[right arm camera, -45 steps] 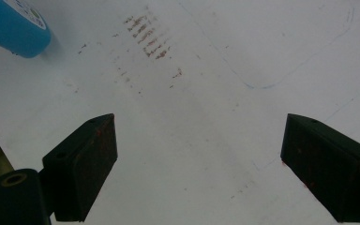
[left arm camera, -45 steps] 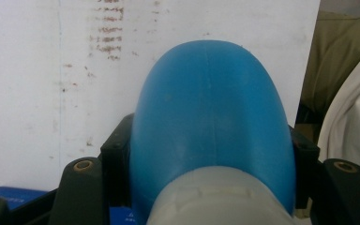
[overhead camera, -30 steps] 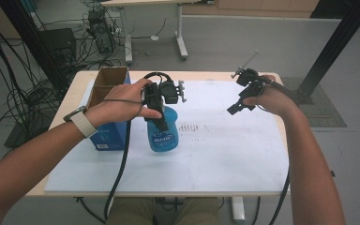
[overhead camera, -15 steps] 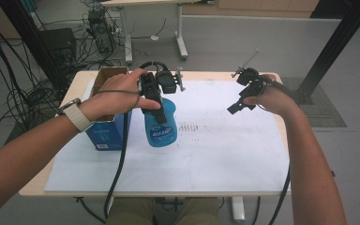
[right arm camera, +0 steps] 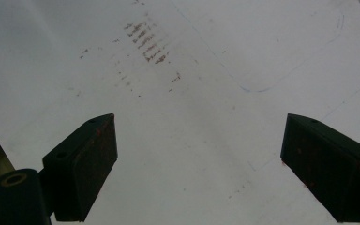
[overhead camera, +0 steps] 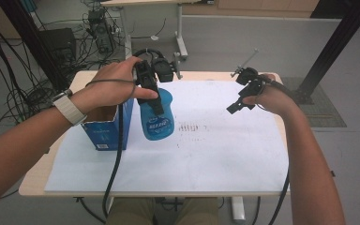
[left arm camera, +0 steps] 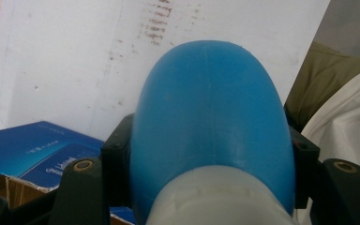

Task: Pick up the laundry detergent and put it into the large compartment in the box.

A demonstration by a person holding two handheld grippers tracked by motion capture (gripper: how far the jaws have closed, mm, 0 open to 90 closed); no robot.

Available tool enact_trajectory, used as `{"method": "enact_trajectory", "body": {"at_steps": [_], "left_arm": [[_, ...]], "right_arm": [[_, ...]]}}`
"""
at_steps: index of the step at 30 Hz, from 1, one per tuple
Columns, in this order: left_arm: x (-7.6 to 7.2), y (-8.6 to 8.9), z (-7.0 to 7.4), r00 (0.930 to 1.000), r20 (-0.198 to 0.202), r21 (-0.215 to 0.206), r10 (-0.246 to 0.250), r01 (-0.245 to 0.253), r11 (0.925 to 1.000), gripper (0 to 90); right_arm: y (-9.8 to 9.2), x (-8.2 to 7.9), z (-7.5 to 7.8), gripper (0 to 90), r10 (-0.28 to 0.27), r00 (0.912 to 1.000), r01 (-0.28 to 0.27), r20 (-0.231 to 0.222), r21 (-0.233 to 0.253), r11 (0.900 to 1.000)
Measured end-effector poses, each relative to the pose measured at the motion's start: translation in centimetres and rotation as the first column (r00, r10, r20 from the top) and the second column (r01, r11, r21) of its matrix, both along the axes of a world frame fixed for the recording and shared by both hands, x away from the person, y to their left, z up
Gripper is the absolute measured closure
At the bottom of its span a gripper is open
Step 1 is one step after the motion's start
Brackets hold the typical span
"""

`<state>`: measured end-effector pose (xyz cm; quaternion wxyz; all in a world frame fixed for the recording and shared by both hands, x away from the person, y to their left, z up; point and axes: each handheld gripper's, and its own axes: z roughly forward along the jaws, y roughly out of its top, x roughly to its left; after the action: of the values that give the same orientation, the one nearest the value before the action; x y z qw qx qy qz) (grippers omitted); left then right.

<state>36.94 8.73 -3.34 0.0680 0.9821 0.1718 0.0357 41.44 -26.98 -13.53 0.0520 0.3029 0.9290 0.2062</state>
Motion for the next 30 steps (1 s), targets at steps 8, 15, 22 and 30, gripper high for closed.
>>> {"method": "enact_trajectory", "body": {"at_steps": [8,15,22,30], "left_arm": [[-0.1,0.2,0.8,0.9995,0.004,-0.006,0.03,-0.03,0.9995,37.9],[-0.2,0.1,1.8,0.9978,0.009,0.005,0.066,-0.066,0.9978,37.9],[-0.5,0.3,2.8,0.9934,0.021,-0.007,0.113,-0.113,0.9936,37.9],[0.0,0.6,4.0,0.9856,0.018,-0.013,0.168,-0.168,0.9857,37.9]], "right_arm": [[0.2,-0.2,0.2,11.2,0.002,1.0,-0.002,0.004,-0.002,1.0],[0.3,-0.2,0.3,11.2,0.003,1.0,-0.003,0.007,-0.003,1.0],[0.4,-0.3,0.3,11.2,0.007,1.0,-0.007,0.006,-0.003,1.0],[0.5,-0.3,0.3,11.2,0.008,0.9999,-0.008,0.006,-0.006,1.0]]}}
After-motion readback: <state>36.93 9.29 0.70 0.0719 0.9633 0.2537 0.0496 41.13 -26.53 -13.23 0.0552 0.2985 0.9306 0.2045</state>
